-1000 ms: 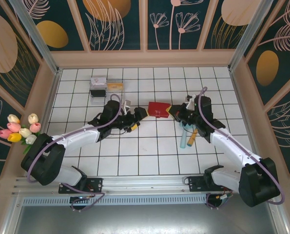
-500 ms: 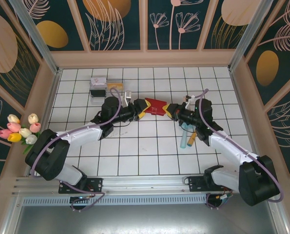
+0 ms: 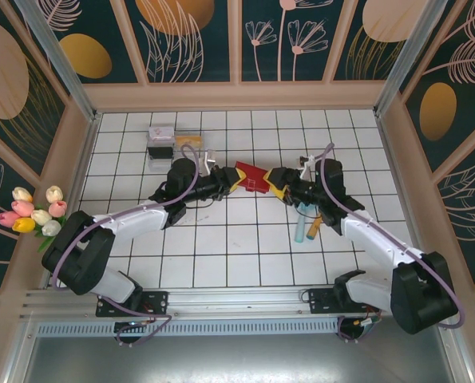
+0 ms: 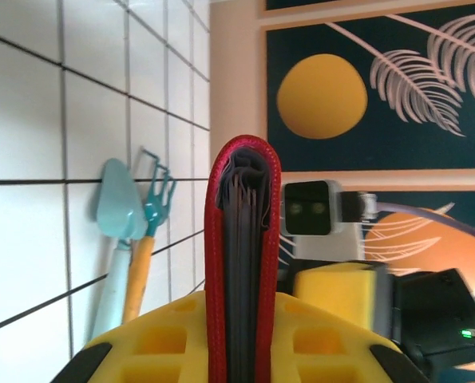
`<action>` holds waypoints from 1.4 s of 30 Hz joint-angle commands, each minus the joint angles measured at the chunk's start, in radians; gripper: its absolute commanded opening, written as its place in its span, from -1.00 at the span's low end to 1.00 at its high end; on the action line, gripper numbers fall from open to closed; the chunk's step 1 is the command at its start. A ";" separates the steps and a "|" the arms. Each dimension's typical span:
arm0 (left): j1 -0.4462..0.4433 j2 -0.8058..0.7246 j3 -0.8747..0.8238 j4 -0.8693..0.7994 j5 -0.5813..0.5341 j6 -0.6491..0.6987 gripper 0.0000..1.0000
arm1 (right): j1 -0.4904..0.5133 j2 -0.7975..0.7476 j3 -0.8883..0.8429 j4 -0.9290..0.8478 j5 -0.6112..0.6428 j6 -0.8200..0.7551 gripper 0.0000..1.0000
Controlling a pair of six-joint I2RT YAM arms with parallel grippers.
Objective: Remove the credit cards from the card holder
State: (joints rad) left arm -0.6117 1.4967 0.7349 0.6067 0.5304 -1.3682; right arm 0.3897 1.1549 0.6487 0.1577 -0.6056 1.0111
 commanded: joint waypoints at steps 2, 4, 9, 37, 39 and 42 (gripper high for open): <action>-0.003 -0.044 0.029 -0.187 -0.039 0.026 -0.77 | 0.027 -0.029 0.120 -0.255 0.195 -0.348 0.62; -0.004 -0.044 0.054 -0.292 -0.059 0.012 -0.78 | 0.073 -0.033 0.162 -0.294 0.301 -0.474 0.72; 0.009 -0.029 0.089 -0.379 -0.048 -0.040 -0.79 | 0.230 -0.035 0.193 -0.255 0.492 -0.890 0.68; 0.054 0.045 0.187 -0.462 0.072 -0.071 -0.71 | 0.497 0.210 0.053 0.079 0.875 -1.676 -0.06; 0.055 0.041 0.181 -0.443 0.076 -0.084 -0.68 | 0.499 0.201 0.039 0.088 0.900 -1.681 -0.17; 0.056 0.026 0.158 -0.416 0.072 -0.108 -0.61 | 0.499 0.162 0.005 0.128 0.908 -1.686 -0.37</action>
State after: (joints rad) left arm -0.5625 1.5494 0.8997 0.1532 0.5793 -1.4284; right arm 0.8837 1.3510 0.6861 0.2241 0.2470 -0.6540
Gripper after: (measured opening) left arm 0.188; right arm 0.337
